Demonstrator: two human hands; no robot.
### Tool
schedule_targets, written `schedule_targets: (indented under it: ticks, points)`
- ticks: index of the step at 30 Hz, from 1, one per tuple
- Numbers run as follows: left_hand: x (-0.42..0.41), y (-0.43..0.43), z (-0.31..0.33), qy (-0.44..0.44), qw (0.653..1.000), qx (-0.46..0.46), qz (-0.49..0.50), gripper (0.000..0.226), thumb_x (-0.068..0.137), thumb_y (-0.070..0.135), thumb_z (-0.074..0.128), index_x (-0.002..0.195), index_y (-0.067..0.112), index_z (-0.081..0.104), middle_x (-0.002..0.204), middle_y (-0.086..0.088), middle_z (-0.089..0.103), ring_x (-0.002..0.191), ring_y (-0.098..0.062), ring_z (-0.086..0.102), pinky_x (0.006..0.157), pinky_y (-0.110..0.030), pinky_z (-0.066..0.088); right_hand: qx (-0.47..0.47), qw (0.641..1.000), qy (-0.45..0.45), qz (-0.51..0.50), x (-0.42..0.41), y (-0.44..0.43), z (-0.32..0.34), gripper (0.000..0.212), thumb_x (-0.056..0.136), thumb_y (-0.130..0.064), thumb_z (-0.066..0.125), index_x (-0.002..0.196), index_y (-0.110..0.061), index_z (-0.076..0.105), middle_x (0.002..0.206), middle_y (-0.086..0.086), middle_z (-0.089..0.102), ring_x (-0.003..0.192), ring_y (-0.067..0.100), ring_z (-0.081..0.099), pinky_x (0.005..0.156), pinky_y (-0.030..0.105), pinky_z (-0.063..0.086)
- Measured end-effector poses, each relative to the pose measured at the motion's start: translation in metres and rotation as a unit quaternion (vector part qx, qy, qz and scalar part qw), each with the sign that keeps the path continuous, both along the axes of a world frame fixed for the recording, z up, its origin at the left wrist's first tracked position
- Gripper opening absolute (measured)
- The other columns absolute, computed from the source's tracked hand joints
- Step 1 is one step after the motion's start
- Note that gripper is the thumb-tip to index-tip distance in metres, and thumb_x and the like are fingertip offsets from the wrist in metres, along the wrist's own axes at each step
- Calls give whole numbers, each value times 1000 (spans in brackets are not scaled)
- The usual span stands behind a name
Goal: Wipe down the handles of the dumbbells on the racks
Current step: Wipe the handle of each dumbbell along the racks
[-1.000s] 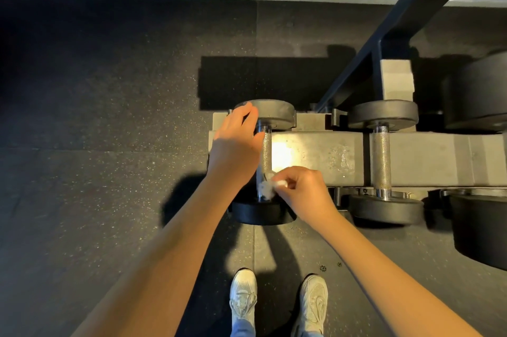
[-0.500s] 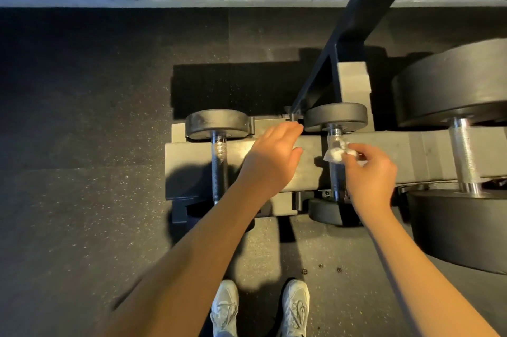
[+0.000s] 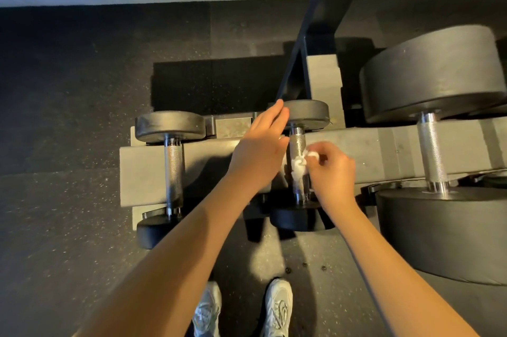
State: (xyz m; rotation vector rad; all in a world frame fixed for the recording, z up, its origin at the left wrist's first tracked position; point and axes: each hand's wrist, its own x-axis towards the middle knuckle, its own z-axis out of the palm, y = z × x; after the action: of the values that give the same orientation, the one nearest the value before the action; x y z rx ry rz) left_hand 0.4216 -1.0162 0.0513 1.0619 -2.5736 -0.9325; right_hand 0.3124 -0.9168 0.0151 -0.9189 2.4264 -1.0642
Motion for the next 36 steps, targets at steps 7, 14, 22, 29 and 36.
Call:
schedule_targets:
  ticks: [7, 14, 22, 29, 36]
  points:
    - [-2, 2, -4, -2, 1000, 8, 19, 58, 100, 13, 43, 151, 18, 17, 160, 8, 10, 145, -9, 14, 108, -18, 20, -33, 995, -90, -10, 2, 5, 4, 15, 89, -6, 56, 87, -12, 69, 79, -3, 66, 70, 9, 59, 64, 19, 47]
    - [-2, 5, -6, 6, 1000, -4, 27, 56, 101, 11, 41, 151, 18, 19, 160, 7, 12, 145, -8, 14, 104, -15, 21, -16, 996, -31, 79, 2, 21, 8, 18, 85, 2, 57, 76, -6, 70, 83, -1, 63, 81, 6, 57, 68, 5, 38]
    - [2, 3, -9, 21, 999, 5, 35, 52, 102, 12, 36, 151, 17, 20, 160, 7, 12, 144, -7, 14, 103, -13, 18, -7, 997, 25, 77, 5, 10, 1, 18, 80, -15, 74, 93, -5, 68, 93, 2, 61, 80, 13, 56, 71, 27, 50]
    - [1, 0, -6, 12, 1000, 19, 22, 52, 102, 16, 36, 151, 18, 19, 160, 7, 11, 145, -8, 12, 103, -14, 17, -20, 998, 13, 54, -1, 3, 10, 15, 82, -7, 72, 96, -8, 67, 90, 0, 65, 81, 13, 60, 69, 9, 45]
    - [3, -2, -8, 24, 999, 40, 16, 52, 101, 15, 36, 151, 19, 20, 160, 10, 10, 144, -6, 12, 102, -14, 19, -10, 997, 46, 63, 1, -8, 3, 23, 79, -8, 74, 102, -6, 71, 99, 7, 67, 84, 11, 57, 76, 6, 42]
